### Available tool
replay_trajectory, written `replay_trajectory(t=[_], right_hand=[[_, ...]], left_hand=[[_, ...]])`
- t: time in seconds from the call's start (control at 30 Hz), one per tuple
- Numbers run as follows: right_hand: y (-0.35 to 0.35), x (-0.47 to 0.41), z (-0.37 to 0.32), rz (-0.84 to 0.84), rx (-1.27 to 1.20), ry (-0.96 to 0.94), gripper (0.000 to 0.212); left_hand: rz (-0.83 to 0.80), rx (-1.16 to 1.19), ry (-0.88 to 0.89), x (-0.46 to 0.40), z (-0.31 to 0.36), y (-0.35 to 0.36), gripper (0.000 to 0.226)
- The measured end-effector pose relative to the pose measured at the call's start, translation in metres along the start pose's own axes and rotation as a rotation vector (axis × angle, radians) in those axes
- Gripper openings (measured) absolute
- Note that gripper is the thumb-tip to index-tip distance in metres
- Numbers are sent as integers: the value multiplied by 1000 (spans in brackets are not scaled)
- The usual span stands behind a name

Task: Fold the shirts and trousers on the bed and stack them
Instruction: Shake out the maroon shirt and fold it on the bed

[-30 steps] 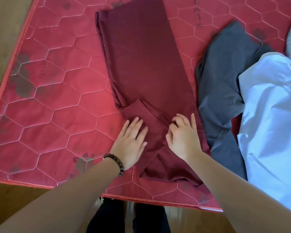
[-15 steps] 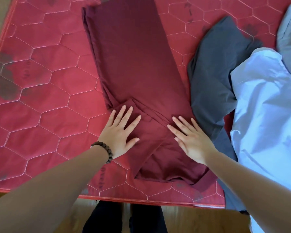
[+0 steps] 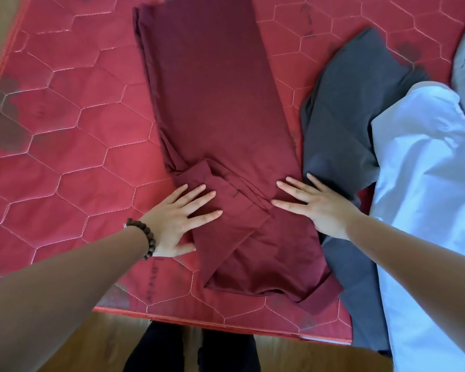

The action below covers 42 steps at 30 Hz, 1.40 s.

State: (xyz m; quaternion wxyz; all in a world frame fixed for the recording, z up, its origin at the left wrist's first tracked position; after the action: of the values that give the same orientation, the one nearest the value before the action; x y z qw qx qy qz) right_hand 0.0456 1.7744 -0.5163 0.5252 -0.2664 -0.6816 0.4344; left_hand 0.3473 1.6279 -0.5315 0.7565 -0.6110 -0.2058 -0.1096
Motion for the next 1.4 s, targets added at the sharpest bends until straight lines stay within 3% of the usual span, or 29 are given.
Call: replay_trajectory(t=[0.1, 0.2, 0.3, 0.33, 0.4, 0.47, 0.5, 0.57, 0.63, 0.67, 0.77, 0.9, 1.0, 1.1, 1.2, 1.3, 1.4], right_hand=[[-7, -4, 5, -110, -99, -49, 101], [-16, -4, 14, -166, -220, -123, 82], [-27, -5, 24, -236, -324, -219, 57], [-32, -6, 27, -321, -390, -217, 48], [-46, -13, 33, -519, -559, -179, 36], [-69, -30, 45, -614, -872, -32, 56], [-83, -42, 52, -577, -1124, 85, 52], [-92, -67, 66, -438, -1594, 328, 50], [-85, -83, 74, -327, -1788, 594, 43], [-81, -88, 72, -301, -1828, 673, 34], [-64, -90, 62, -272, -1959, 745, 34], [-53, -76, 52, -270, -1994, 651, 43], [-37, -70, 49, -243, -1948, 729, 43], [-42, -72, 47, -238, -1862, 757, 41], [-62, -93, 60, 39, -1772, 798, 40], [-79, -123, 75, 280, -1608, 838, 61], [-89, -139, 79, 416, -1504, 855, 31]], left_hand=[[28, -16, -74, -7, 16, -9, 91], [35, -19, -156, -18, 29, -18, 90], [63, 91, -81, -20, 24, -35, 80], [42, 231, -44, -18, 20, -45, 74], [-108, 724, -69, -15, 3, -54, 57], [-198, 1312, -182, -15, -20, -69, 31], [-137, 1588, -268, -19, -33, -78, 18], [-17, 1980, -511, -31, -60, -79, 42], [2, 2216, -706, -34, -77, -65, 58], [-25, 2306, -749, -36, -79, -61, 51], [-114, 2240, -773, -34, -83, -43, 36], [-65, 2111, -871, -31, -73, -45, 19], [-13, 2121, -1074, -28, -75, -33, 33], [-23, 2127, -1019, -26, -74, -44, 22], [218, 2085, -964, -36, -92, -59, 22], [503, 1741, -1081, -49, -118, -66, 25], [641, 1591, -1163, -51, -131, -63, 32]])
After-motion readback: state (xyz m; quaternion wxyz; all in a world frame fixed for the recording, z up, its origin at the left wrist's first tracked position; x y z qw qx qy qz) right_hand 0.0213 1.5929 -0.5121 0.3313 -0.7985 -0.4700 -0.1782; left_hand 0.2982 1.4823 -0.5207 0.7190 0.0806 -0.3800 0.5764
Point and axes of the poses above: each hand's wrist, its own x-axis away from the middle knuckle, its own y-axis out of the palm, z = x × y, the point moved 3 cm from there along -x, towards the middle knuckle, and after that the axes turned 5 degrees about -z, right-handed, at the moved point
